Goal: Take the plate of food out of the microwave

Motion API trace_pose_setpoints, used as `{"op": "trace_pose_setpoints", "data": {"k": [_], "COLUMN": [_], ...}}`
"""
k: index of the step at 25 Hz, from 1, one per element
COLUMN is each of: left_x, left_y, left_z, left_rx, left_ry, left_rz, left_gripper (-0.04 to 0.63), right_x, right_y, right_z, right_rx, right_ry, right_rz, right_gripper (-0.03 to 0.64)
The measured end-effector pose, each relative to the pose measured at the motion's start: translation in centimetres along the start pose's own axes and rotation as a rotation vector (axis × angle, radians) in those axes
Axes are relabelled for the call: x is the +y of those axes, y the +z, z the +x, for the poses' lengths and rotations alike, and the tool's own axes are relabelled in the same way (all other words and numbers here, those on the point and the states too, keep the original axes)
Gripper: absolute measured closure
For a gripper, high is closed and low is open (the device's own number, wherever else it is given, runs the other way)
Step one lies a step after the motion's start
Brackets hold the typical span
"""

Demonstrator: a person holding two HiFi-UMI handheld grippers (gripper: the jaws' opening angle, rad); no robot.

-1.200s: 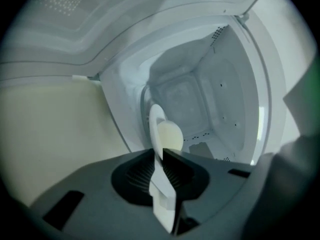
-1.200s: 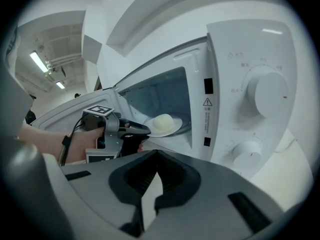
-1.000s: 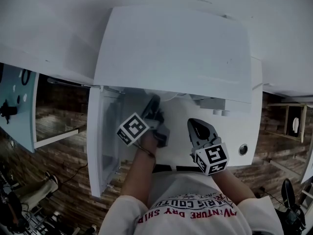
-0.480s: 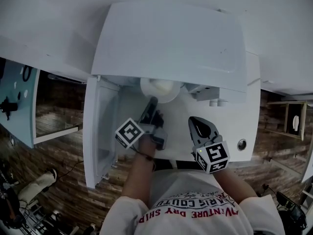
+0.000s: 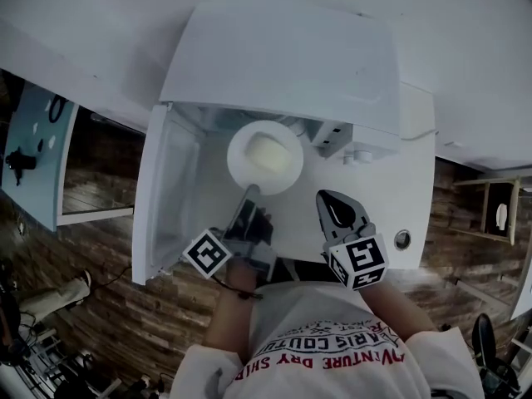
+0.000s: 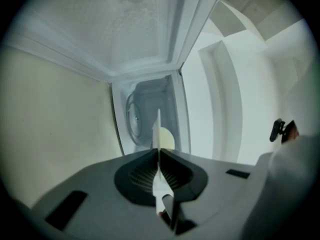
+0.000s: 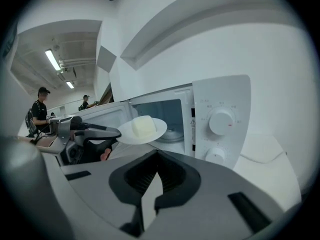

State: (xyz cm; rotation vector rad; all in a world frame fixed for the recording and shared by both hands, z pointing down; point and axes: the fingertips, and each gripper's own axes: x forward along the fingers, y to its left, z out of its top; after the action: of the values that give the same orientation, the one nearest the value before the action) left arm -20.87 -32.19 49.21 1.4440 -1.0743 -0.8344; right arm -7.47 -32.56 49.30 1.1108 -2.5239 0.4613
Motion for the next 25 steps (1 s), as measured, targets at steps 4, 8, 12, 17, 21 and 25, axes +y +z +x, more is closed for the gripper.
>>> {"op": "trace_pose_setpoints", "data": {"k": [4,8,12,17,21,25], "left_x": [-2.1,-4.8,-8.2,-11.2,-12.7,-13.2], "left_y": [-1.4,-2.3,-2.6,-2.3,-1.8,-1.4], "left_z": [-2.1,-3.9,-5.1,-6.2,-6.5,-6.3], "left_rx": [-0.033,-0.061,-0.084,-0.091,-0.079,-0.052], "left_ry": [-0.005,-0.037,-0.102,-0.134,-0.14,-0.133], "left_rz": [-0.011,-0.009,-0.006,0.038,0.048,0.058], "left_gripper": [0.577,0.577,0.577,0.577,0.577,0.577], "right_x": [0.4,0.8,0.8,1.3,2.1,2.3], "right_y": [1.8,4.2,6.2,8.6,10.5,11.3], "right_z": [-1.7,-3.3,-4.9,-6.4,-7.2,-7.4], "right_rx": [-0.064,-0.143,-0.191,-0.25,-0.309,-0.322], "right_ry": [0.014,0.02,0.019,0.018,0.011,-0.005], "right_rz": [-0.054,-0.108,-0.108,-0.114,-0.118,-0.124], "right_gripper": [0.614,0.614,0.614,0.614,0.614,0.614]}}
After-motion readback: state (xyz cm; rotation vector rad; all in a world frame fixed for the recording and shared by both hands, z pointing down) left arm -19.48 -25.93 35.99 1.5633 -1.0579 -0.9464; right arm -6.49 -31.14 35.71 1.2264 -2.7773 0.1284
